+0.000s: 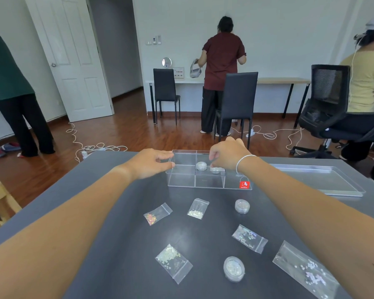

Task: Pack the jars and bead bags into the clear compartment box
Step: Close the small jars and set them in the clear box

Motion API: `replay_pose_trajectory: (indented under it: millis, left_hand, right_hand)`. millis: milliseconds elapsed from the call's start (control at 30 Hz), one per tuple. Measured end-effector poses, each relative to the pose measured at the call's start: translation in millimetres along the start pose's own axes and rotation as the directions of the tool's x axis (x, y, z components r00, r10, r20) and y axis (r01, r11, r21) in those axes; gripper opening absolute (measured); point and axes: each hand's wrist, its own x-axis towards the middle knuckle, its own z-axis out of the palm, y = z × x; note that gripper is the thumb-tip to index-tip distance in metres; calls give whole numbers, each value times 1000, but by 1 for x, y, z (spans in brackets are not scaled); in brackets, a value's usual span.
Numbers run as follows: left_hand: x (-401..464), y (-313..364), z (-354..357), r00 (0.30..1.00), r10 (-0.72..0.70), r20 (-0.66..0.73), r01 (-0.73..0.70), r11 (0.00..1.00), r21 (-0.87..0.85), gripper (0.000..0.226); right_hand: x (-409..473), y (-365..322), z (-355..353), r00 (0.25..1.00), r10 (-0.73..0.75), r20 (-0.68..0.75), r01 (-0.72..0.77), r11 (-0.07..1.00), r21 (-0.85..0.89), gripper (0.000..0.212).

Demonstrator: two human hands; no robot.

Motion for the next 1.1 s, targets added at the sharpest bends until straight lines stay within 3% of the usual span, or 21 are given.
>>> replay_pose_trajectory:
  millis: [167, 267, 433, 667, 900, 1100]
  left_hand:
    - [1, 3, -2, 1000, 13, 3, -13, 997, 82, 46]
    - [-1, 12, -4, 996, 48, -69, -40, 993, 114, 46]
    - [-17, 44, -1, 968, 200, -152, -191, 979, 74, 36]
    - [-66, 92, 26, 945, 328, -7, -328, 945, 4, 22]
    - [-110, 110, 57, 908, 305, 287, -302, 952, -54, 27]
    - [-128, 105, 76, 882, 277, 381, -279, 959, -52, 31]
  right_hand:
    - [-14, -3, -10, 992, -60, -107, 68, 995, 75, 13]
    - [-32, -1, -21, 987, -81, -138, 102, 983, 152, 13]
    - [-72, 9, -34, 982, -103, -156, 141, 955, 261, 8]
    - [-115, 17, -23, 986, -140, -94, 160, 955, 249, 12]
    - [-139, 22, -12, 993, -118, -4, 115, 961, 251, 25]
    - [-147, 20, -2, 998, -53, 26, 46, 974, 224, 27]
